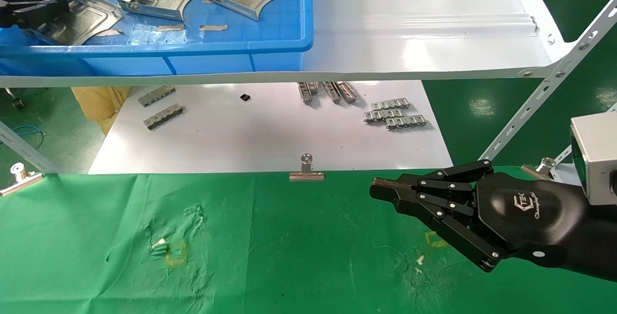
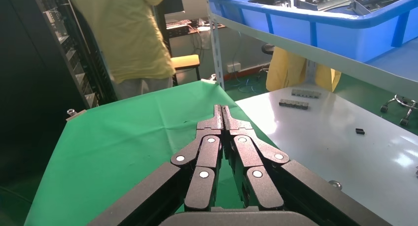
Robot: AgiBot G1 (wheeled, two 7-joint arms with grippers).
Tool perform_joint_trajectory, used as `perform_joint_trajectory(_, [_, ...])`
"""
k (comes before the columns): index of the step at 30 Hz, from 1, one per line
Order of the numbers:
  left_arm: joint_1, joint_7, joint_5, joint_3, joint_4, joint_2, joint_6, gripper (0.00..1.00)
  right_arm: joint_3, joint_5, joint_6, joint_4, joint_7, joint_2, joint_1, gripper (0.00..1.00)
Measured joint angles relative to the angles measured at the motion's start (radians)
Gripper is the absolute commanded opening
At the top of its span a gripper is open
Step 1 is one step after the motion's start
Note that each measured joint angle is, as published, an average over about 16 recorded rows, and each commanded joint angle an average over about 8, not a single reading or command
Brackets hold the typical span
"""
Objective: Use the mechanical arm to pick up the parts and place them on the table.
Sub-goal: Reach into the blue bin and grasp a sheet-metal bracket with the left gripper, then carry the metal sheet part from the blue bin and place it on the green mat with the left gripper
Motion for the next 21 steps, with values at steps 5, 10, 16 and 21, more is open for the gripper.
perform_joint_trajectory(5, [-0.006,0.02,-0.006,-0.004,0.019,0.004,0.005,0.0,0.0,0.0,0.0,0.0,0.0,0.0,0.0,0.0])
perform_joint_trajectory(10, [-0.011,0.039,-0.011,-0.008,0.032,0.008,0.005,0.0,0.0,0.0,0.0,0.0,0.0,0.0,0.0,0.0])
perform_joint_trajectory(16, [-0.01,0.068,-0.032,-0.022,0.036,0.011,0.0,0.0,0.0,0.0,0.0,0.0,0.0,0.0,0.0,0.0])
perform_joint_trajectory(21, [-0.004,0.1,-0.069,-0.046,0.025,0.008,0.005,0.0,0.0,0.0,0.0,0.0,0.0,0.0,0.0,0.0])
